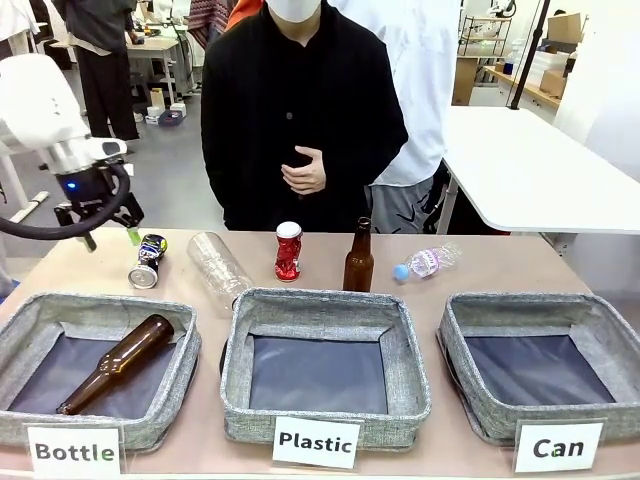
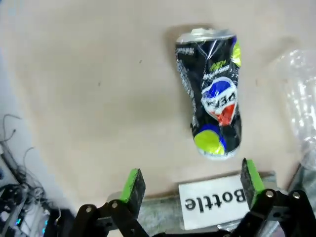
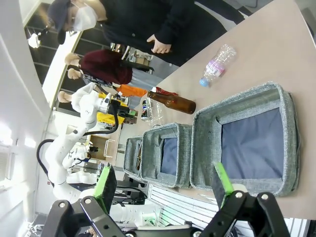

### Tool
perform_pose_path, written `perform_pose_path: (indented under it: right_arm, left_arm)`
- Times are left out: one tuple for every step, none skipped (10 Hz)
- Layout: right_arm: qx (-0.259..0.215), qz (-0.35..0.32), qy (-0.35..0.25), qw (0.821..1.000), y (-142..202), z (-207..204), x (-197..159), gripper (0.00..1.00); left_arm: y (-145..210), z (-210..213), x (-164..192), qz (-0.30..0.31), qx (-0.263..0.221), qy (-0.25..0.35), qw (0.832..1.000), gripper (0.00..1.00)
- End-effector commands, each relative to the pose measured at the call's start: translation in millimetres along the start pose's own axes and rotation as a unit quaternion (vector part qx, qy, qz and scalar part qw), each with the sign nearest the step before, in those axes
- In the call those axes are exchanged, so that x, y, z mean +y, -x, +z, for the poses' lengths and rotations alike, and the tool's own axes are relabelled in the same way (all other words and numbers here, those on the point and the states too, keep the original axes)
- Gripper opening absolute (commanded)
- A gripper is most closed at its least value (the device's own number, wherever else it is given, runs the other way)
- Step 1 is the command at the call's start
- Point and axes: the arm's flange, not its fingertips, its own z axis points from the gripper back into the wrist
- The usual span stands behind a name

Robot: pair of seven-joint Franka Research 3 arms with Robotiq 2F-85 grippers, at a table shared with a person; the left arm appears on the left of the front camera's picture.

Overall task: Sort the can waste into the basket.
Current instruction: Pick up the can waste from the table and place it in the right Fabric basket.

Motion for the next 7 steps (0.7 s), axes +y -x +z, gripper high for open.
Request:
perform_pose_path:
  right_arm:
    - [-0.005,0.012,-0.010,1.000,-2.9,0.9,1.1,1.00]
    - [-0.005,0.012,-0.010,1.000,-2.9,0.9,1.1,1.00]
    - [-0.005,0.012,-0.010,1.000,-2.9,0.9,1.1,1.00]
    - [-0.005,0.012,-0.010,1.000,-2.9,0.9,1.1,1.00]
    - [-0.005,0.012,-0.010,1.000,-2.9,0.9,1.1,1.00]
    - [-0.005,0.012,-0.010,1.000,-2.9,0.9,1.1,1.00]
    - [-0.005,0.012,-0.010,1.000,-2.9,0.9,1.1,1.00]
  left_arm:
    - [-14.1,0.5,-15.9,0.002,-0.014,-0.024,1.000,1.00]
    - [-18.3,-10.2,-22.7,0.004,-0.019,-0.032,0.999,1.00]
    - [-23.3,-21.6,-28.2,0.010,-0.023,-0.043,0.999,1.00]
    - [-25.9,-30.0,-33.5,0.008,-0.021,-0.047,0.999,1.00]
    - [-27.8,-36.8,-38.3,0.008,-0.029,-0.048,0.998,1.00]
    - [-28.6,-43.0,-42.3,0.005,-0.033,-0.037,0.999,1.00]
    - [-30.7,-49.1,-43.4,0.008,-0.037,-0.041,0.998,1.00]
